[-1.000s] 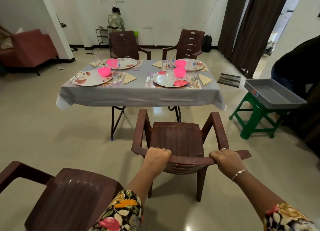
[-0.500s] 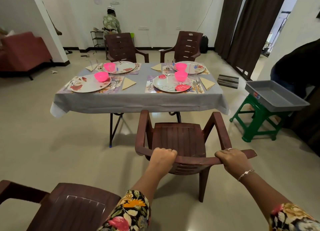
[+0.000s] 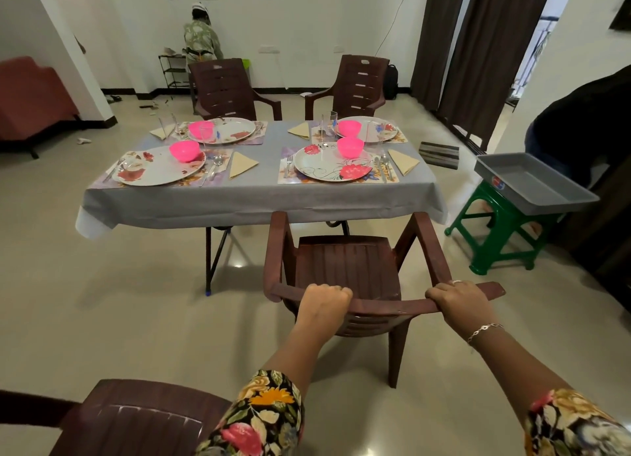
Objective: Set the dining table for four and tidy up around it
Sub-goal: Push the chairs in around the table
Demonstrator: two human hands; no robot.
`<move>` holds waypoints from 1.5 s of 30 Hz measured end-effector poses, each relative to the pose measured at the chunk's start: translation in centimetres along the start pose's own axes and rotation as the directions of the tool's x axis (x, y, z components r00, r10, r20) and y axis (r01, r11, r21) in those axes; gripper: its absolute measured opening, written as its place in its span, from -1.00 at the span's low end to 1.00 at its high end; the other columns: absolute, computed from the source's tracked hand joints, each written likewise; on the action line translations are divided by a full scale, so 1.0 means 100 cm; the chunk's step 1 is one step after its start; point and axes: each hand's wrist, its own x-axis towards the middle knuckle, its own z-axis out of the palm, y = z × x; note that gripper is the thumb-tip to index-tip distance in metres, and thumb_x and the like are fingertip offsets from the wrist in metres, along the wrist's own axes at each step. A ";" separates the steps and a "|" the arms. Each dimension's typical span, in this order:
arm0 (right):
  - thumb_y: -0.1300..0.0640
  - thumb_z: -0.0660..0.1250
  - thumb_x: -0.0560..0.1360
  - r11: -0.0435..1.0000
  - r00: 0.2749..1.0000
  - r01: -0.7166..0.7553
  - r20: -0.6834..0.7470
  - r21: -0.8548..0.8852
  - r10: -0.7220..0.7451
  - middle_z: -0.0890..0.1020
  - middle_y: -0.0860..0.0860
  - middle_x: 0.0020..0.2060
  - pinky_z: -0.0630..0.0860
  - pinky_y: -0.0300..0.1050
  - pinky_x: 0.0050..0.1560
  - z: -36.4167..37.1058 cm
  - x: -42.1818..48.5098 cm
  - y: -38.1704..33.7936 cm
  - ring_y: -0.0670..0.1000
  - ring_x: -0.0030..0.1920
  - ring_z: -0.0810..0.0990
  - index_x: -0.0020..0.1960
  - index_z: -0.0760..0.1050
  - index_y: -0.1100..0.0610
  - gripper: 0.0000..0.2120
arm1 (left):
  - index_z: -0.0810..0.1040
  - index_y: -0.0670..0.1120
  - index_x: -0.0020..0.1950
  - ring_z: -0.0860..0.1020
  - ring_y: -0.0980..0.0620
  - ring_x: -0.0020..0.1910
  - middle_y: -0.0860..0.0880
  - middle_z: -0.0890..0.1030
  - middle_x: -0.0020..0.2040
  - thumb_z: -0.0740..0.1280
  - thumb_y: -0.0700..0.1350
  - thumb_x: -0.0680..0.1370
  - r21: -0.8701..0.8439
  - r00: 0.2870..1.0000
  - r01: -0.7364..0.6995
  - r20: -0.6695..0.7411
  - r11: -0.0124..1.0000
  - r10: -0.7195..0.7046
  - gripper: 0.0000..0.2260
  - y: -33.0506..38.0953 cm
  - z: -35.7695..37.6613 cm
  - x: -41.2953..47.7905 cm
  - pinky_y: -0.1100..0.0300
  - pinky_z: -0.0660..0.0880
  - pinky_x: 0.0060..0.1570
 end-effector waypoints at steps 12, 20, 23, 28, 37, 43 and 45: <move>0.28 0.58 0.08 0.912 0.921 -0.390 -0.062 -0.126 0.385 0.52 0.30 0.17 0.52 0.17 0.07 -0.015 -0.037 -0.057 0.31 0.16 0.53 0.27 0.46 0.27 -0.23 | 0.22 -0.12 0.43 0.32 -0.18 0.36 -0.17 0.37 0.36 0.25 -0.19 0.54 -0.004 0.993 0.106 -0.058 0.994 -0.106 -0.53 0.010 0.011 -0.025 -0.16 0.14 0.39; 0.24 0.65 -0.12 0.948 0.948 -0.320 0.003 0.002 0.320 0.56 0.30 0.14 0.57 0.15 -0.06 -0.018 -0.141 -0.162 0.29 0.09 0.59 0.18 0.54 0.23 -0.14 | -0.08 -0.10 0.55 -0.05 -0.17 0.53 -0.21 -0.07 0.55 0.16 -0.21 0.56 -0.095 0.967 0.250 0.066 0.964 -0.244 -0.38 0.034 0.046 -0.171 -0.26 -0.08 0.41; 0.23 0.63 -0.09 0.969 0.971 -0.237 0.008 0.061 0.237 0.59 0.27 0.08 0.59 0.09 -0.08 -0.030 -0.177 -0.207 0.26 0.02 0.61 0.13 0.57 0.22 -0.22 | -0.08 -0.10 0.55 -0.02 -0.14 0.52 -0.19 -0.04 0.54 0.12 -0.14 0.61 -0.057 0.948 0.310 0.095 0.949 -0.304 -0.43 0.043 0.043 -0.239 -0.26 -0.07 0.41; 0.26 0.59 -0.04 0.981 0.987 -0.107 -0.101 0.161 0.124 0.61 0.19 -0.03 0.60 0.04 -0.14 -0.070 -0.225 -0.283 0.21 -0.08 0.63 0.10 0.46 0.17 -0.28 | 0.50 -0.12 0.29 0.53 -0.15 0.18 -0.21 0.52 0.25 0.53 0.00 0.28 -0.038 0.932 0.362 -0.007 0.931 -0.363 -0.39 0.049 0.032 -0.343 -0.28 0.45 0.07; 0.28 0.58 0.01 0.959 0.987 0.028 -0.160 0.282 0.019 0.61 0.13 -0.19 0.58 0.01 -0.27 -0.149 -0.265 -0.427 0.17 -0.22 0.62 -0.06 0.58 0.20 -0.49 | 0.46 -0.11 0.23 0.52 -0.13 0.11 -0.11 0.52 0.16 0.38 -0.08 0.45 -0.171 0.852 0.470 -0.170 0.866 -0.496 -0.63 0.021 -0.019 -0.504 -0.06 0.47 0.00; 0.20 0.48 0.29 0.916 0.996 0.022 -0.083 0.401 0.012 0.57 0.14 -0.01 0.50 0.07 -0.01 -0.186 -0.258 -0.513 0.21 -0.04 0.58 0.08 0.53 0.19 -0.62 | 0.28 -0.08 0.38 0.35 -0.09 0.30 -0.08 0.35 0.33 0.21 -0.04 0.58 -0.191 0.818 0.510 -0.196 0.839 -0.542 -0.61 -0.039 -0.055 -0.573 -0.06 0.35 0.21; 0.16 0.39 0.40 0.907 0.998 0.018 -0.056 0.420 0.006 0.53 0.12 0.07 0.42 0.06 0.12 -0.196 -0.253 -0.540 0.19 0.09 0.52 0.18 0.48 0.16 -0.64 | 0.28 -0.08 0.38 0.36 -0.08 0.30 -0.08 0.35 0.32 0.21 -0.05 0.58 -0.206 0.810 0.510 -0.211 0.835 -0.547 -0.61 -0.063 -0.063 -0.592 -0.03 0.36 0.20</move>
